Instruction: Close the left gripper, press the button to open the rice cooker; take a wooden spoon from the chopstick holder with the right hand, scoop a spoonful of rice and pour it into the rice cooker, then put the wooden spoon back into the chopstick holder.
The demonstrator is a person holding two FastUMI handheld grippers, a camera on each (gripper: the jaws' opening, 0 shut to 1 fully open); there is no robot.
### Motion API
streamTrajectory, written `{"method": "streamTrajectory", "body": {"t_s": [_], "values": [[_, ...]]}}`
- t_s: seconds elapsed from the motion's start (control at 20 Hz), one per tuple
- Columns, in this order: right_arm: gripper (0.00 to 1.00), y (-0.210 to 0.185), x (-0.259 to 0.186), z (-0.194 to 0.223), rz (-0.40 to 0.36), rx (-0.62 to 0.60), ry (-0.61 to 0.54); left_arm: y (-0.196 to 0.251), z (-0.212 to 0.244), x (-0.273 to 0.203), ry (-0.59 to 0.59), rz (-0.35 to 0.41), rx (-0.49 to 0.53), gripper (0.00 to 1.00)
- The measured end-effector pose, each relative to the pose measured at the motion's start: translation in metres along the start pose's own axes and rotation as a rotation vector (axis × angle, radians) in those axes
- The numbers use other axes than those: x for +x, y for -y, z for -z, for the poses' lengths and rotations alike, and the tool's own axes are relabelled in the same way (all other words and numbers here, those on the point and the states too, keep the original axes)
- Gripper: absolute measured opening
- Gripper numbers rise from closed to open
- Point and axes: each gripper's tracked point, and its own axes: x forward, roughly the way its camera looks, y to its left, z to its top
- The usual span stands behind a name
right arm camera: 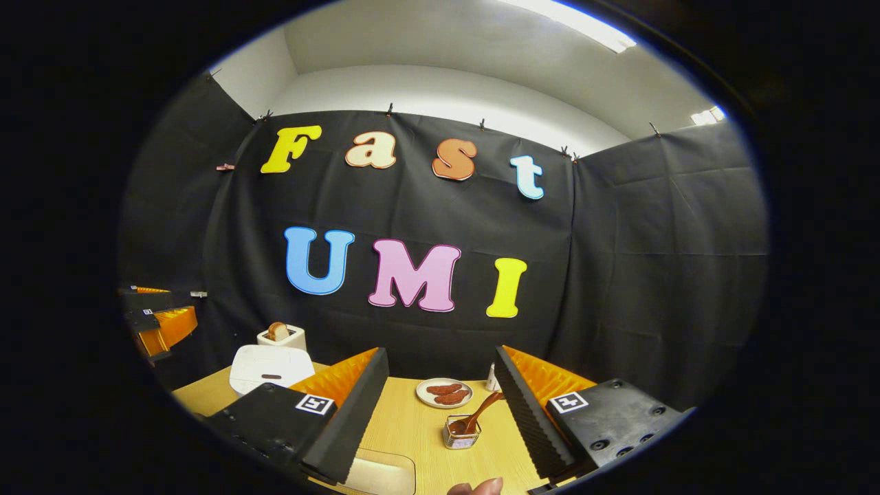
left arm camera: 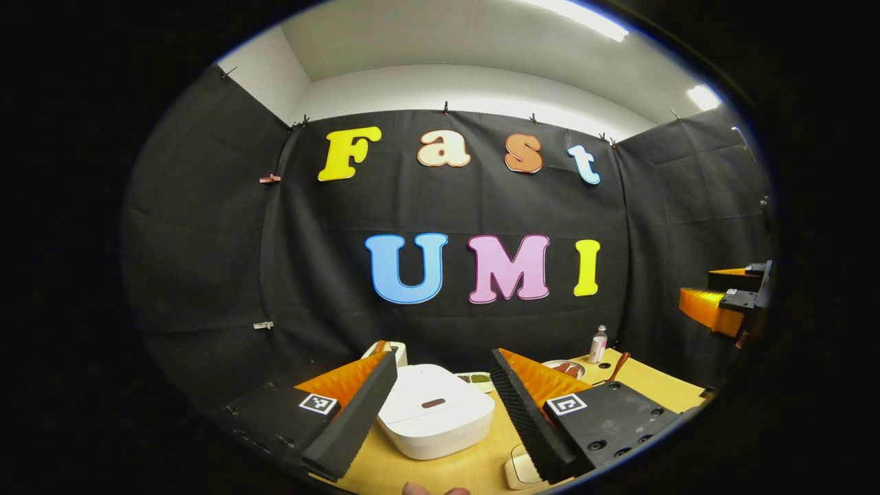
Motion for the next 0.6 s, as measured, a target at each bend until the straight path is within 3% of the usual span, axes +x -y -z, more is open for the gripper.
{"method": "streamTrajectory", "body": {"t_s": [0.1,0.2,0.35,0.4,0.6], "values": [[0.97,0.001,0.001,0.004,-0.008,-0.004,-0.008,0.001,0.000,0.003,-0.003,0.005,-0.016,0.88],[0.98,0.003,0.003,0.001,-0.009,-0.012,0.006,0.005,0.001,0.008,-0.008,0.026,-0.027,0.65],[0.97,0.004,0.007,0.005,-0.010,0.007,0.000,0.009,0.016,0.018,-0.055,0.068,-0.047,0.17],[0.97,0.004,0.008,0.006,-0.009,0.008,0.000,0.011,0.021,0.022,-0.063,0.097,-0.053,0.09],[0.97,0.009,0.012,0.012,-0.003,-0.015,-0.004,-0.002,0.036,0.048,-0.096,0.141,-0.068,0.06]]}}
